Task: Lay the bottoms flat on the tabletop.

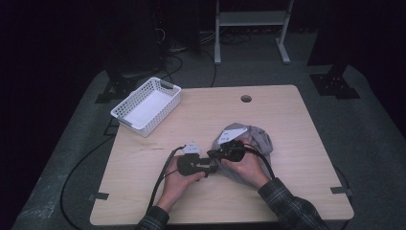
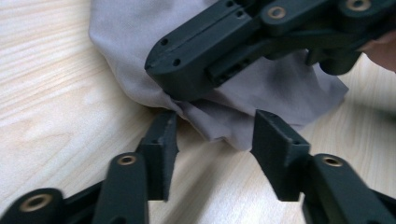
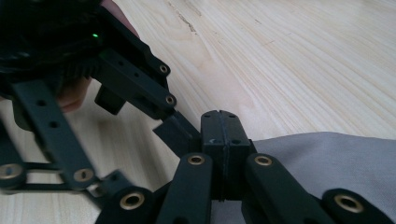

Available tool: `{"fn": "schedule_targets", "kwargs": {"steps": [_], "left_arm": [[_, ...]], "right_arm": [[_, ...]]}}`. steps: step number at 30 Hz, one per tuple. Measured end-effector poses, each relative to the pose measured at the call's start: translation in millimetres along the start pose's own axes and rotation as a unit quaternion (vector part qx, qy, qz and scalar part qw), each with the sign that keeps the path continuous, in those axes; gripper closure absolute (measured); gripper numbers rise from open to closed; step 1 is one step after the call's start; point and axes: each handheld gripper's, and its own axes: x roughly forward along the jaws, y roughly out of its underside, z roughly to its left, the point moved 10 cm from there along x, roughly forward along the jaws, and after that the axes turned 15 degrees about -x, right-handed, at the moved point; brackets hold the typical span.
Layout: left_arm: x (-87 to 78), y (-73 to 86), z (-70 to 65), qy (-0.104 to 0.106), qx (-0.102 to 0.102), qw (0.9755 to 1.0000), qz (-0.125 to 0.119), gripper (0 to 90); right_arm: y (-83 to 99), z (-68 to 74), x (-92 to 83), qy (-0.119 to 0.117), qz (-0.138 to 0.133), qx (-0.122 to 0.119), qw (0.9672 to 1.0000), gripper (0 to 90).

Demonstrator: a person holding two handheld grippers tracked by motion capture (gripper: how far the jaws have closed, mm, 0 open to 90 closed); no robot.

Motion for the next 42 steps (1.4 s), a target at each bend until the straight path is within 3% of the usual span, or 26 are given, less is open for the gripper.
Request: {"fn": "schedule_targets", "kwargs": {"steps": [6,10,16,21,30,36,42], "left_arm": [[3.0,0.9,0.3,0.0,-0.022,0.9996,0.018,75.3],[2.4,-0.1,0.2,-0.004,-0.017,0.9995,0.025,88.6],[-4.8,-2.5,1.7,-0.01,-0.006,0.9995,0.028,89.5],[-17.6,-12.3,6.0,-0.009,-0.003,1.0,0.0,89.4],[-34.8,-31.7,13.5,-0.012,-0.003,0.9996,-0.025,89.5],[-33.9,-49.9,13.5,-0.013,0.003,0.9997,-0.018,89.4],[-35.5,-57.0,17.9,-0.016,0.014,0.9996,-0.019,89.4]], "right_arm": [[-1.0,0.8,-2.1,0.002,-0.001,-0.001,1.0,89.8],[-1.8,0.6,-3.9,0.003,-0.002,-0.003,1.0,89.8],[-3.6,-3.3,-11.5,0.015,-0.002,-0.012,0.9998,89.9],[-4.5,-15.1,-26.6,0.034,-0.004,-0.018,0.9993,89.9],[-2.2,-33.2,-48.1,0.057,-0.008,-0.011,0.9983,89.9],[-2.8,-41.5,-62.6,0.077,-0.009,-0.013,0.9969,89.9],[7.9,-51.4,-72.4,0.085,-0.007,0.007,0.9963,89.9]]}}
